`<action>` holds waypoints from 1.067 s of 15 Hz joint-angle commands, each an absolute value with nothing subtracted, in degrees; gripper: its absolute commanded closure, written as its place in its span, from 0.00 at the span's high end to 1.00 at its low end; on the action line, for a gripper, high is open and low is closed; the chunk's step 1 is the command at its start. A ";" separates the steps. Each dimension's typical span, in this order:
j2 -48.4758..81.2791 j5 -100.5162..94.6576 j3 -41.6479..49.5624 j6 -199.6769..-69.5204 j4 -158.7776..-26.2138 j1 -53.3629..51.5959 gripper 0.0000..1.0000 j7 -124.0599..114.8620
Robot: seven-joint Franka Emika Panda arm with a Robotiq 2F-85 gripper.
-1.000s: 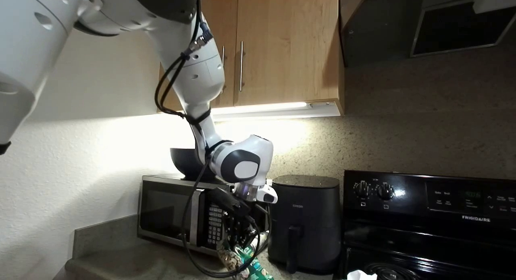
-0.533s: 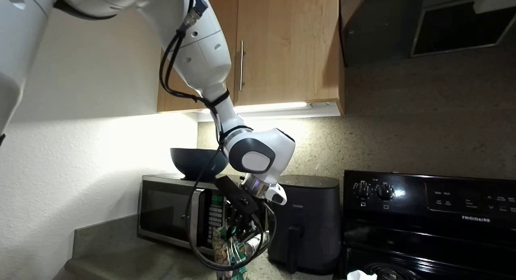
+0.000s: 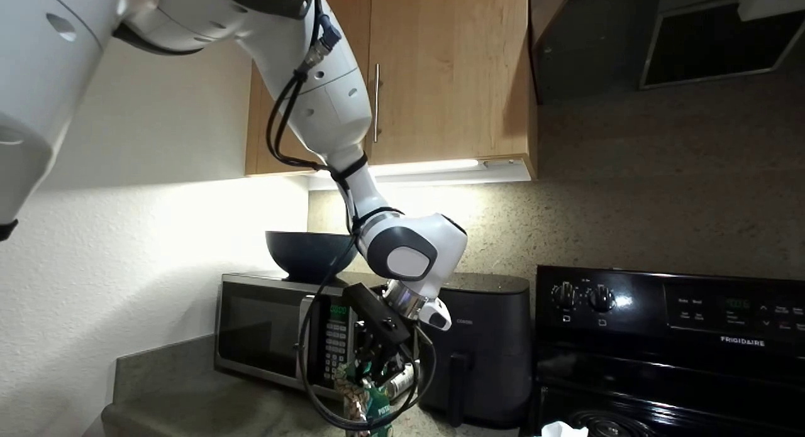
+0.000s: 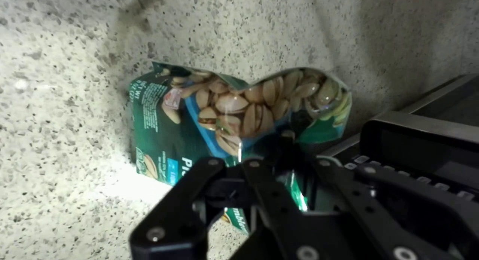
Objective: Put the green packet upright
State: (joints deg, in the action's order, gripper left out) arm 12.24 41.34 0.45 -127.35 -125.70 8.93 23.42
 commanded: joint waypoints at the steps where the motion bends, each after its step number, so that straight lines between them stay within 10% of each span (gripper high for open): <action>1: 12.53 47.23 0.47 -120.58 -123.51 10.86 0.02 32.23; 16: 19.14 51.37 4.14 -113.47 -118.98 10.42 0.02 41.69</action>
State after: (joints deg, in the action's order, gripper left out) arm 15.42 52.20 3.60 -115.06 -122.10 10.34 42.61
